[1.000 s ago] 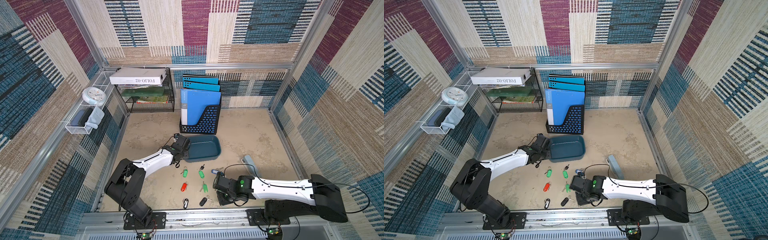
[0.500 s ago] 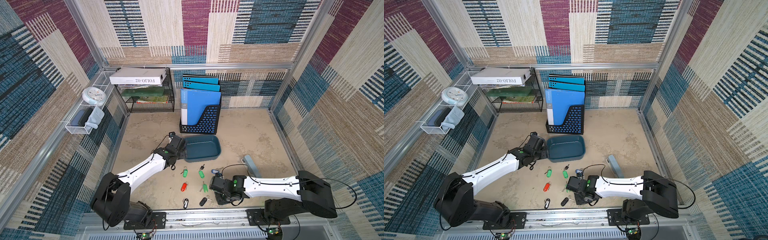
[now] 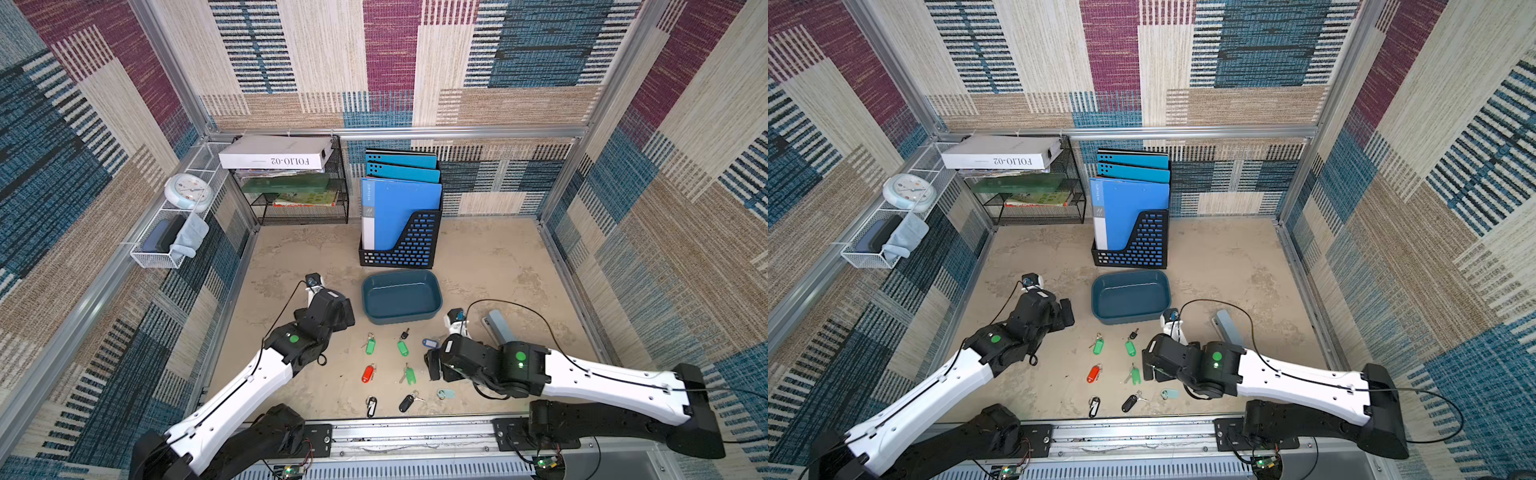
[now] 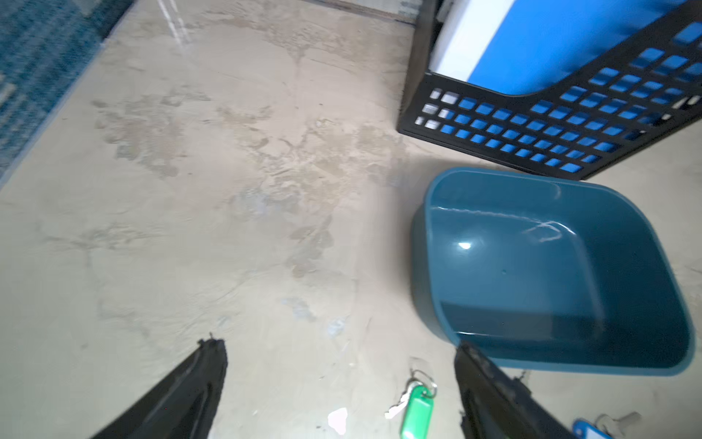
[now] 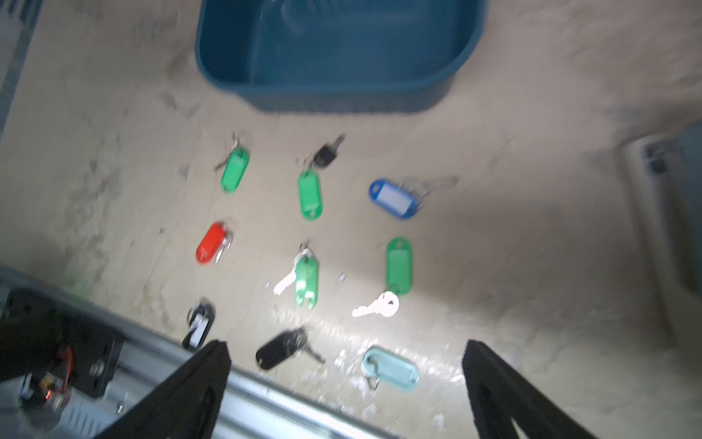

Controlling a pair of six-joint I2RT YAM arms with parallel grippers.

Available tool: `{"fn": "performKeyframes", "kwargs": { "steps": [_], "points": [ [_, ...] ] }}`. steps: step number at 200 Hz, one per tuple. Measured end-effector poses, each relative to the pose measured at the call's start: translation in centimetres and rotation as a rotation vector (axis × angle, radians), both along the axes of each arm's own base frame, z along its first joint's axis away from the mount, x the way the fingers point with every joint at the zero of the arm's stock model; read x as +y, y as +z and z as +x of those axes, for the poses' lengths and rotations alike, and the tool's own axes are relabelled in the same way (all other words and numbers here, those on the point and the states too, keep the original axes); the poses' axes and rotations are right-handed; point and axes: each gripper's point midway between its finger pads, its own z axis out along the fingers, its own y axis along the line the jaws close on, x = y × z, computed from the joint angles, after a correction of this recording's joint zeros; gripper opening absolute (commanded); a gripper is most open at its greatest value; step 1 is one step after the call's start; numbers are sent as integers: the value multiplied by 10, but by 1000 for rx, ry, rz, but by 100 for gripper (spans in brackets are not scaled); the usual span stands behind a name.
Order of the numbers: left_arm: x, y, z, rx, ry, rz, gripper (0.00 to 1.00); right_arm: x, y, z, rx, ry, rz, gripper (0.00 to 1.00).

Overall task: Take the keys out of the storage box
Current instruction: Place the key at the center of the board, then reset both arms

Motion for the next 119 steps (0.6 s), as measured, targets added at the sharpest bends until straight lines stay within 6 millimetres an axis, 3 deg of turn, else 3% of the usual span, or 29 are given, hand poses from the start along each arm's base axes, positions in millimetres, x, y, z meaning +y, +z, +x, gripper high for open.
{"fn": "performKeyframes", "kwargs": {
  "steps": [23, 46, 58, 70, 90, 119],
  "points": [
    [36, -4, -21, -67, 96, 63, 99, -65, 24, 37, -343, -219, 23, 99],
    [61, -21, -32, -106, 158, 169, 99, -131, 26, 55, -577, -416, -24, 99],
    [71, -24, -37, -111, 184, 214, 99, -151, 28, 60, -636, -471, -34, 99],
    [77, -15, -36, -151, 212, 240, 99, -156, 32, 64, -672, -472, -18, 99],
    [83, -6, -33, -184, 230, 300, 99, -141, 34, 75, -683, -395, -62, 99],
    [86, -21, -21, -141, 200, 438, 99, -119, 17, 108, -603, -330, -276, 99]
  ]
}}
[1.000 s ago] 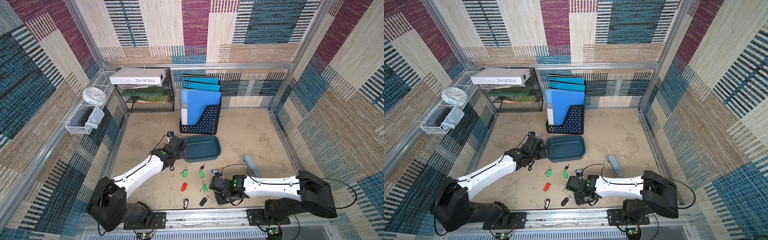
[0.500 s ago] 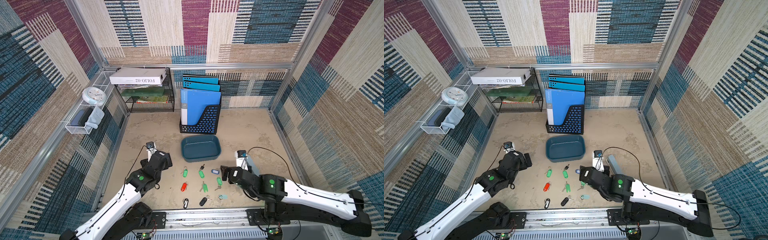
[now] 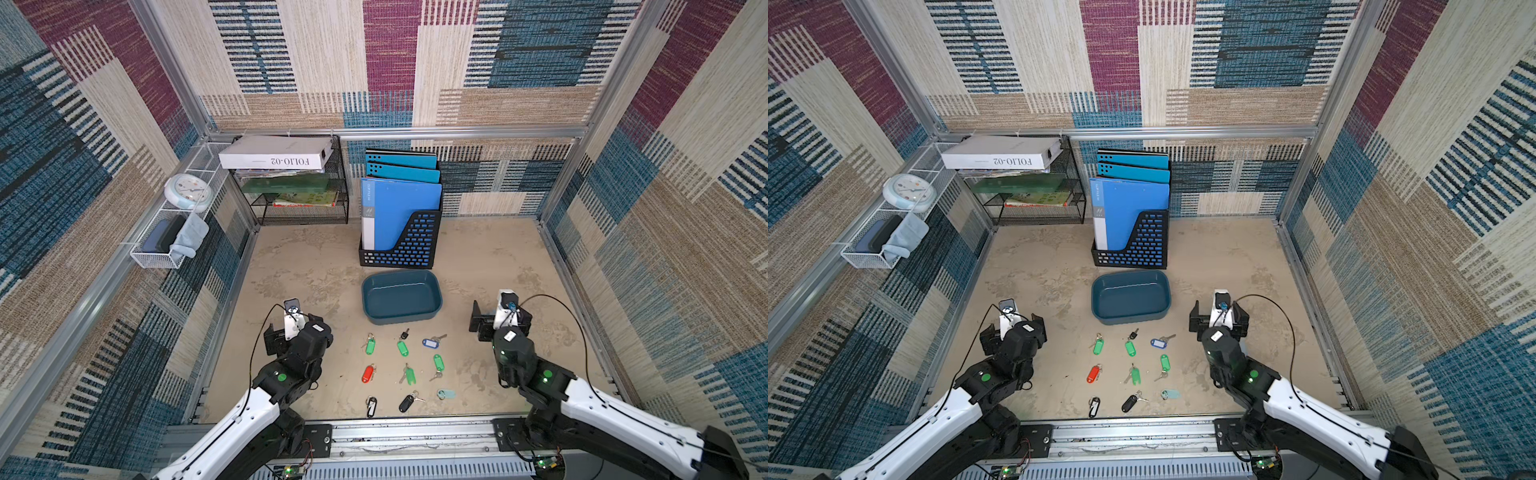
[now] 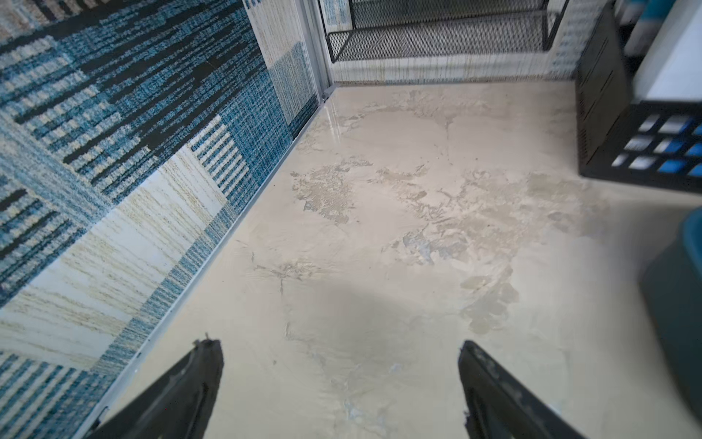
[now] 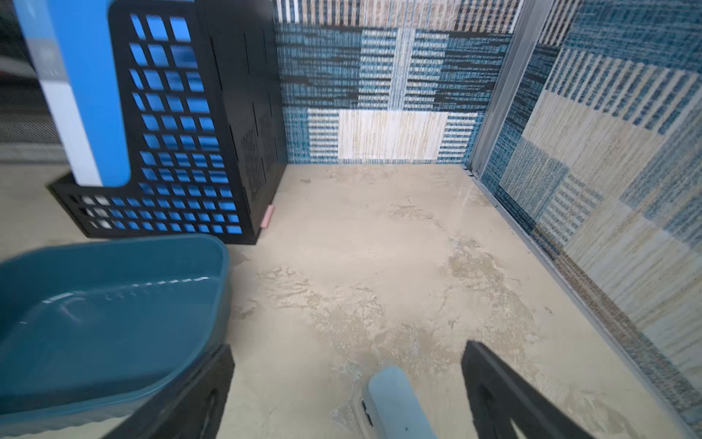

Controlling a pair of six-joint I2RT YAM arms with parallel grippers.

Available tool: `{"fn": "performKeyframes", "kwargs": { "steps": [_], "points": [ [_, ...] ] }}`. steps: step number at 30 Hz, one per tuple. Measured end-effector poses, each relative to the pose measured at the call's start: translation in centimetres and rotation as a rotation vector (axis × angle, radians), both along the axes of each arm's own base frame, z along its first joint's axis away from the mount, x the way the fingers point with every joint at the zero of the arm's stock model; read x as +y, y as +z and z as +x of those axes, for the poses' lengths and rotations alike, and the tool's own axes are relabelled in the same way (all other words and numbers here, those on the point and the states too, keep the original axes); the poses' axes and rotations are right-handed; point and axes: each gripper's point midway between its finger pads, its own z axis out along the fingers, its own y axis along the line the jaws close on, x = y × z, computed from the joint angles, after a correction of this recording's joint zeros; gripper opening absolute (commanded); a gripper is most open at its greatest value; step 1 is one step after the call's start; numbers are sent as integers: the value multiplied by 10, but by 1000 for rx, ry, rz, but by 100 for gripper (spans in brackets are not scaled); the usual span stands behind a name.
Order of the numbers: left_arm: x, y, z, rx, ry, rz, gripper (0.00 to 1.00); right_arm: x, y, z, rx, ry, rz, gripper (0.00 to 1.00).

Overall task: Take the keys out of the storage box
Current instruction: Reset both arms

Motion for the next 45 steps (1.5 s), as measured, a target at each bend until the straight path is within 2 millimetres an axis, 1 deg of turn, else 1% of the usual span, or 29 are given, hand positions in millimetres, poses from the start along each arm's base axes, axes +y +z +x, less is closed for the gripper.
{"fn": "performKeyframes", "kwargs": {
  "steps": [1, 3, 5, 6, 8, 10, 11, 12, 15, 16, 18, 20, 23, 26, 28, 29, 31, 34, 36, 40, 41, 42, 45],
  "points": [
    [3, -5, 4, 24, 5, 27, 99, 1, -9, 7, 29, -4, -38, 99],
    [10, -13, 12, 58, 19, 54, 99, -5, -24, 20, 59, -28, -82, 99],
    [17, -25, 22, 85, 22, 50, 99, -21, -38, 32, 88, -63, -95, 99],
    [20, -32, 26, 99, 18, 47, 99, -31, -40, 37, 94, -87, -92, 99],
    [23, -48, 34, 127, 0, 27, 99, -53, -35, 49, 74, -138, -65, 99],
    [23, -55, 42, 130, -21, 7, 99, -71, -32, 56, 51, -175, -59, 99],
    [21, -56, 48, 122, -40, -1, 99, -77, -33, 59, 44, -178, -61, 99],
    [16, -56, 53, 112, -65, -9, 99, -84, -36, 60, 43, -183, -65, 99],
    [6, -56, 70, 73, -133, -32, 99, -108, -56, 59, 70, -217, -87, 99],
    [4, -57, 76, 68, -153, -39, 99, -111, -60, 59, 79, -214, -90, 99],
    [-1, -57, 88, 63, -192, -55, 99, -107, -62, 63, 69, -174, -89, 99],
    [-5, -52, 102, 14, -226, -63, 99, -104, -64, 66, 52, -144, -97, 99],
    [-10, -63, 118, 37, -273, -63, 100, -105, -68, 70, 36, -123, -119, 99],
    [-10, -67, 134, 28, -313, -95, 100, -100, -67, 78, 10, -82, -147, 99],
    [-5, -75, 136, 46, -317, -115, 100, -94, -65, 84, 5, -42, -160, 99],
    [-5, -75, 138, 57, -324, -125, 100, -89, -61, 88, -11, -12, -163, 99],
    [-6, -67, 146, 27, -351, -156, 99, -83, -55, 90, -32, 25, -172, 99],
    [-1, -65, 149, 20, -335, -179, 99, -70, -53, 86, -55, 112, -176, 99],
    [-1, -65, 149, 24, -329, -192, 100, -66, -54, 84, -60, 137, -172, 99],
    [-1, -69, 148, 40, -321, -203, 99, -71, -46, 96, -73, 112, -153, 99],
    [-1, -70, 147, 43, -320, -205, 99, -73, -46, 96, -82, 104, -144, 99],
    [-1, -70, 147, 47, -319, -206, 100, -74, -48, 96, -86, 111, -128, 99],
    [-1, -72, 146, 55, -315, -206, 99, -88, -60, 100, -49, 60, -96, 99]
  ]
}}
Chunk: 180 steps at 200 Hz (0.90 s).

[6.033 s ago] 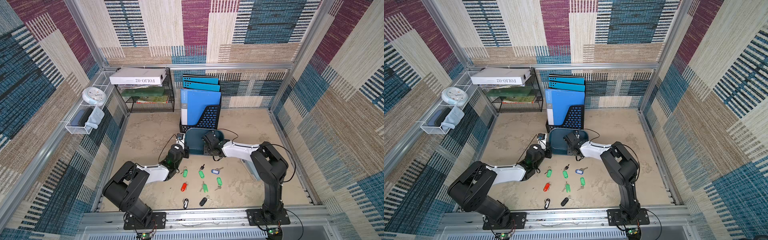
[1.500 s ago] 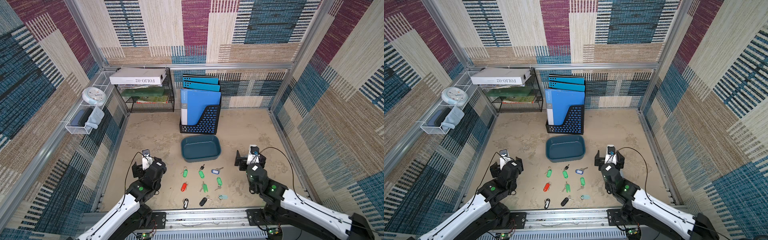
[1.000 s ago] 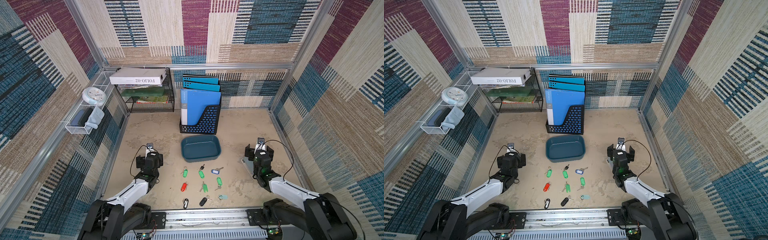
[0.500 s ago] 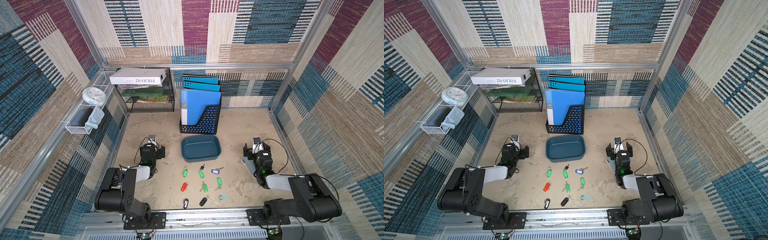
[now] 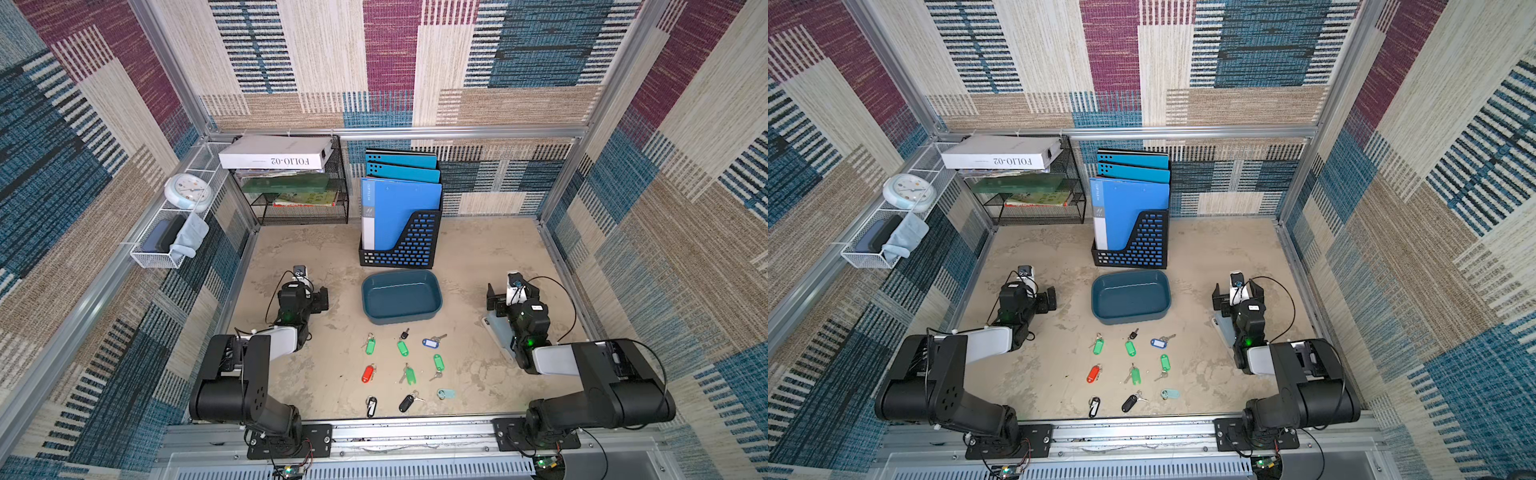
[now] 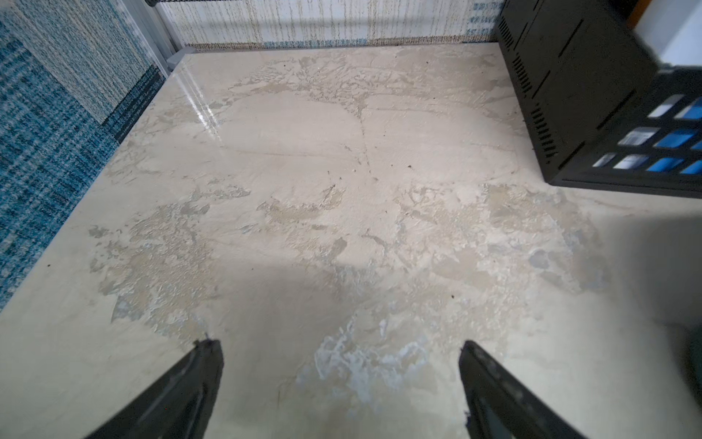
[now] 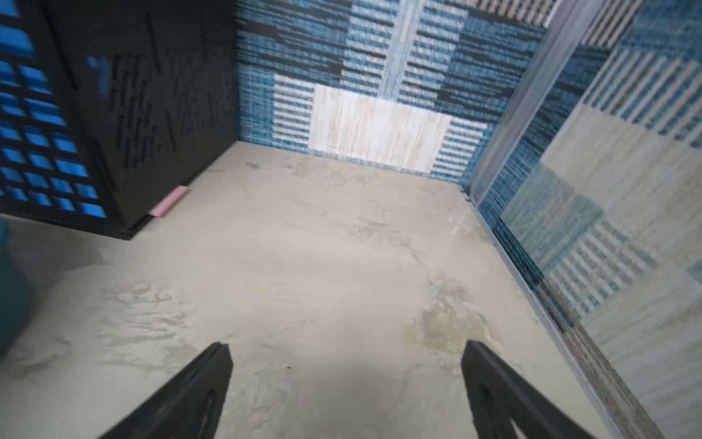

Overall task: Take the keys out of the storage box
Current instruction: Reset both arms

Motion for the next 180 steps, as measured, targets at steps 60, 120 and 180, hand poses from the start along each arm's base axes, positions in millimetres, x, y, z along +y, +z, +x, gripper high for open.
{"fn": "performKeyframes", "kwargs": {
  "steps": [60, 120, 180],
  "points": [
    [0, 0, 0, 2, 0, 0, 99, -11, -6, -5, -22, -15, 60, 99],
    [0, 0, 0, 2, 1, 0, 100, -16, -1, 6, -35, -20, 113, 99],
    [0, 0, 0, 2, 1, 0, 100, -17, -2, 6, -33, -30, 123, 99]
  ]
}}
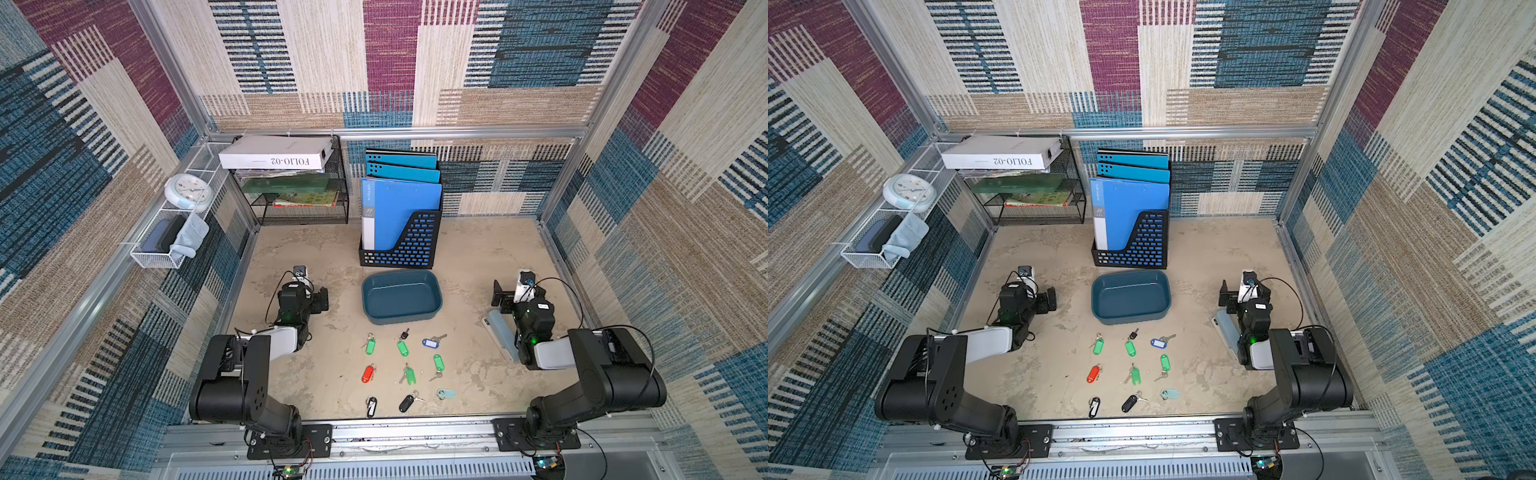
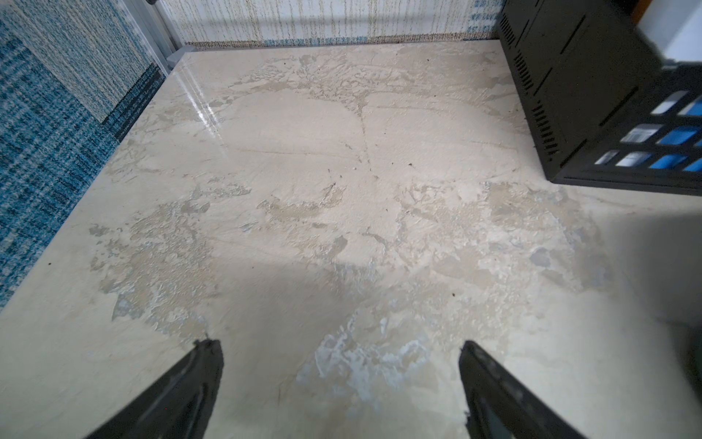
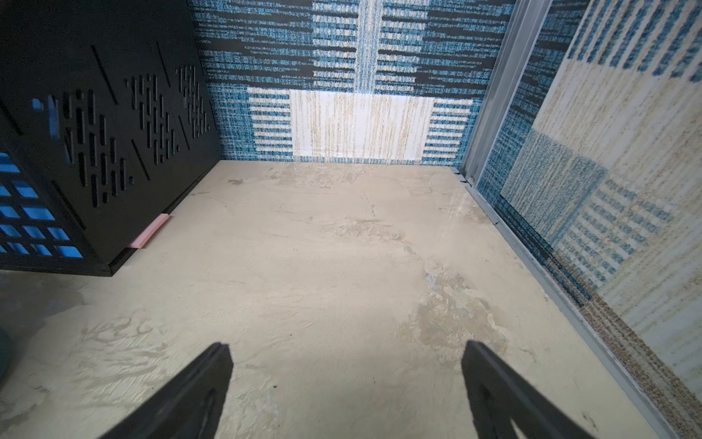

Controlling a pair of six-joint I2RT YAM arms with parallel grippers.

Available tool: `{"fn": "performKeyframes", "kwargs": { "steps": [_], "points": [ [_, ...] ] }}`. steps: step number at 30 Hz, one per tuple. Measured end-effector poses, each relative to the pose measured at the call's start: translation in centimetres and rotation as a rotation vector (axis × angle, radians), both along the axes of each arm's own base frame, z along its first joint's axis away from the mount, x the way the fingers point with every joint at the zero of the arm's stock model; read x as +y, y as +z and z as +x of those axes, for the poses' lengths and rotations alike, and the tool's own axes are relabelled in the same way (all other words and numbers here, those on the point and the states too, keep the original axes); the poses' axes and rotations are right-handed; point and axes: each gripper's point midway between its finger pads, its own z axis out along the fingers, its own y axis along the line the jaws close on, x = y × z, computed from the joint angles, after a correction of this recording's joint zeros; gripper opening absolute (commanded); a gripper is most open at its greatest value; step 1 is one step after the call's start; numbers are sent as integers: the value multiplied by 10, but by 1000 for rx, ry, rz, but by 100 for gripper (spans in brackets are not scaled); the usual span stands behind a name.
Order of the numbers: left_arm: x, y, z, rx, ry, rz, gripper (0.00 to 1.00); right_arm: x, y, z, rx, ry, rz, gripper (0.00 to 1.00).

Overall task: Take the keys out of the storage box
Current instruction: Reset both arms

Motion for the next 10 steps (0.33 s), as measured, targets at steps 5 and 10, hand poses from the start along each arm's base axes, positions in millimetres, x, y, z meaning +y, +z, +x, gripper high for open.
{"fn": "performKeyframes", "kwargs": {
  "steps": [5, 10],
  "points": [
    [0, 0, 0, 0, 0, 0, 99, -1, 0, 0, 0, -3, 3, 99],
    [0, -1, 0, 4, 0, 0, 100, -1, 0, 0, 0, -3, 3, 99]
  ]
}}
